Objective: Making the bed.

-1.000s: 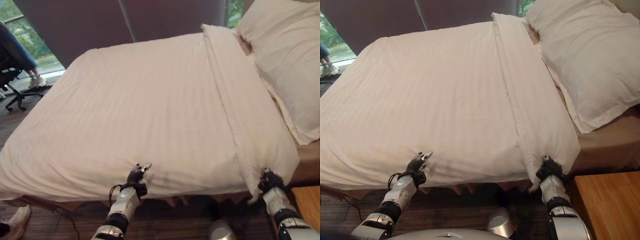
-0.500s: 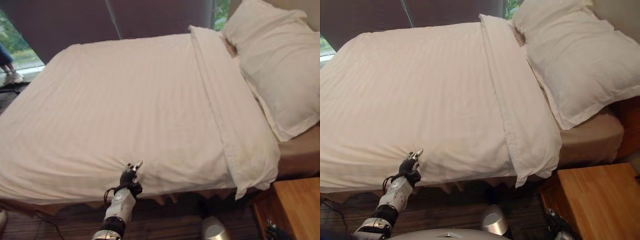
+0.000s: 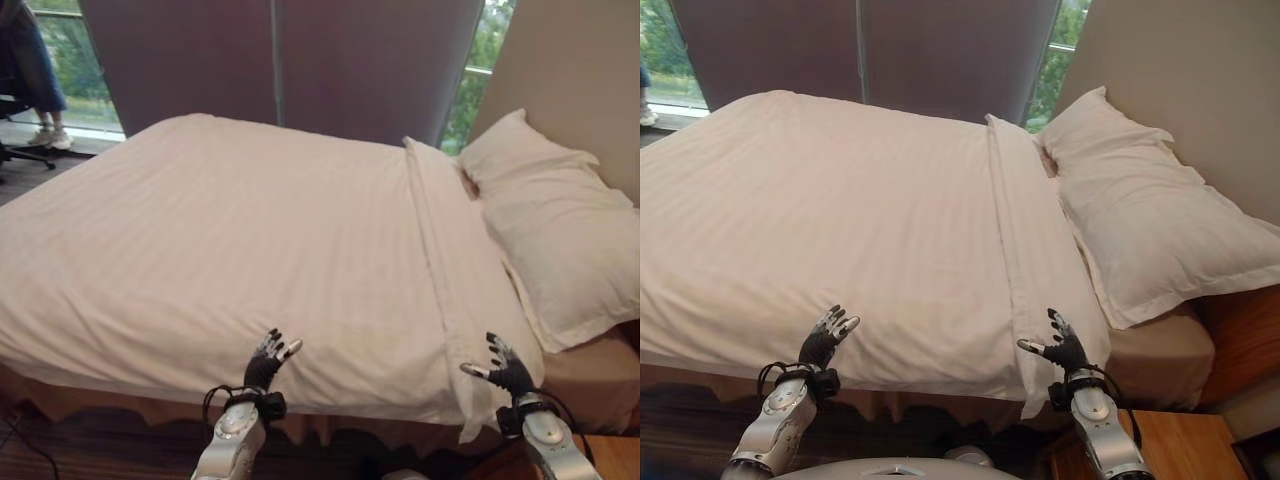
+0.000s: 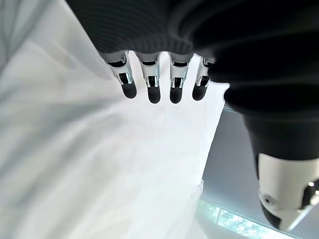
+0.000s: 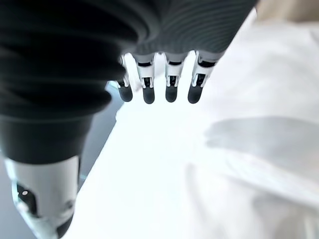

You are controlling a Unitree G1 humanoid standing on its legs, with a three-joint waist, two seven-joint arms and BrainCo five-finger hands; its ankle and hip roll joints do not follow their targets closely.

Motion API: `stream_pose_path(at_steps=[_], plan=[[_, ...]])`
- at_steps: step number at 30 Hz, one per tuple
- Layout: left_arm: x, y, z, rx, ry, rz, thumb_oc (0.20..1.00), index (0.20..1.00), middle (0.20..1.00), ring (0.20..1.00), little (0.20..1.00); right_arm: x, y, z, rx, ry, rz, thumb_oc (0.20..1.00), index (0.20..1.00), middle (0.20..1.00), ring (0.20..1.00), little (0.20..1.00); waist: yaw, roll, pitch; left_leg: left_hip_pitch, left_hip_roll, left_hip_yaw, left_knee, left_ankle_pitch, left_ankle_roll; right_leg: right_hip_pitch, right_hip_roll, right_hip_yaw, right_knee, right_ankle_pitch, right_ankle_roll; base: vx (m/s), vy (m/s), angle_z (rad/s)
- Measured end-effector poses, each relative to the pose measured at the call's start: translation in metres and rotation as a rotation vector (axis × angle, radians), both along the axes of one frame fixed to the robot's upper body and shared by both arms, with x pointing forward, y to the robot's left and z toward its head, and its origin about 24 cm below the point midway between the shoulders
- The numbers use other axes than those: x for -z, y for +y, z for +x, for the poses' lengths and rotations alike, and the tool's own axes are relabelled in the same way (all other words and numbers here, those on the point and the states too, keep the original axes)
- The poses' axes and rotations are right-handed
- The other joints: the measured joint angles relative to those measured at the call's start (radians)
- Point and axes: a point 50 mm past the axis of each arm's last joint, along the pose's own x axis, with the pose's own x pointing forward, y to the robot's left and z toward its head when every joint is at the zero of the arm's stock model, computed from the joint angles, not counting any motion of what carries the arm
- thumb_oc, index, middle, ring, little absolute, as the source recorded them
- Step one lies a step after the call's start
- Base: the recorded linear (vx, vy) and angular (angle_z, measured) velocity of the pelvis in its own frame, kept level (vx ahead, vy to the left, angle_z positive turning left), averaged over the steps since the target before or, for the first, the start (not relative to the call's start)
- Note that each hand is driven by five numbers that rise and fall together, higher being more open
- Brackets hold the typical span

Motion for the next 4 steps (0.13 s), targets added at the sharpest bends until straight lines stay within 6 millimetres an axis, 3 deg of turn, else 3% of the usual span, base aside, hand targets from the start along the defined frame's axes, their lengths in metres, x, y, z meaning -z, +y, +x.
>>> stream_pose_path(at_steps=[4], plan=[[-0.018,-0.006,0.01,0.047,-0.093,0.024,1.0,1.0,1.0,1.0,1.0,0.015,0.018,-0.005,-0.052,0.063,0.07,1.0,1.0,1.0,1.0,1.0,0.021,0.005,-0.002,-0.015,0.003,-0.022,0.0,0.002,0.002,-0.004,0.0,-0.016,0.0,-0.002,-0.003,-0.01,0.028,0.13]])
